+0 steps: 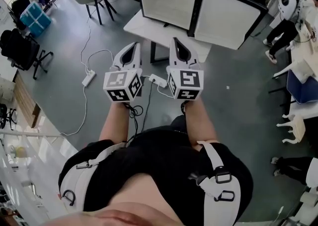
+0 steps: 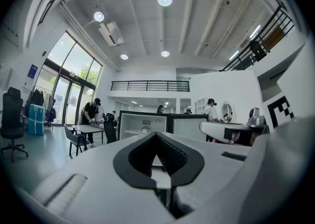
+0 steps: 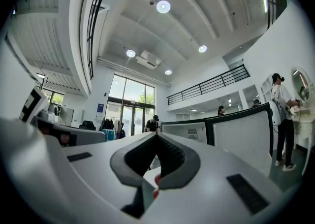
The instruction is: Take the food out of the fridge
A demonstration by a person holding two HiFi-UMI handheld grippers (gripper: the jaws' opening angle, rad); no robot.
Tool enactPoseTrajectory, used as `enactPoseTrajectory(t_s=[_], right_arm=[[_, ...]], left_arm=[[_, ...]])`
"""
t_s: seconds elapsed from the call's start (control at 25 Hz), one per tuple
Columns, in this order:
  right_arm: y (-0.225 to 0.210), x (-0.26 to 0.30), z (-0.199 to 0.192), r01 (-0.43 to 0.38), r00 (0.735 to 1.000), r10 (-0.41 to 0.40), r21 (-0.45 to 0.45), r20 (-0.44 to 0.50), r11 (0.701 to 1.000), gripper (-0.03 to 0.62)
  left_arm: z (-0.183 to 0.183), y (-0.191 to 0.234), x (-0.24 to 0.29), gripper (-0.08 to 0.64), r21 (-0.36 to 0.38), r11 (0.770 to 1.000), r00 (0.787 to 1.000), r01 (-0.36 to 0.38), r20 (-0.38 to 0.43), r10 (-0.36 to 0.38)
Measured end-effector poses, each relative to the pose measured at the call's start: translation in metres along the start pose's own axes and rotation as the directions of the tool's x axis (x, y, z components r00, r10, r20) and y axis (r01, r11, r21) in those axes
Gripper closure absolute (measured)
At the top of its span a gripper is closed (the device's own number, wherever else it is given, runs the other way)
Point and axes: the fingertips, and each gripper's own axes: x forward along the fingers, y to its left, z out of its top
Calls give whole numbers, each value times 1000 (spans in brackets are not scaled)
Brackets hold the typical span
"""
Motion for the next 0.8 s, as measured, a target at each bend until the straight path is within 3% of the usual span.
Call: enactPoseTrajectory(t_s=[0.32, 0.64, 0.8], right_arm=[[-48, 42, -12, 68, 998, -68, -2, 7, 998, 584], [-115, 122, -22, 55, 998, -55, 5, 6, 998, 584], [-152, 167, -20, 32, 999, -32, -1, 4, 999, 584]], left_arm=[[-14, 2, 60, 562, -2, 1000, 1000, 17, -21, -17], [-17, 5, 170, 561, 1, 999, 999, 35, -31, -35], [-5, 10, 230, 561, -6, 1000, 1000, 9, -20, -9]])
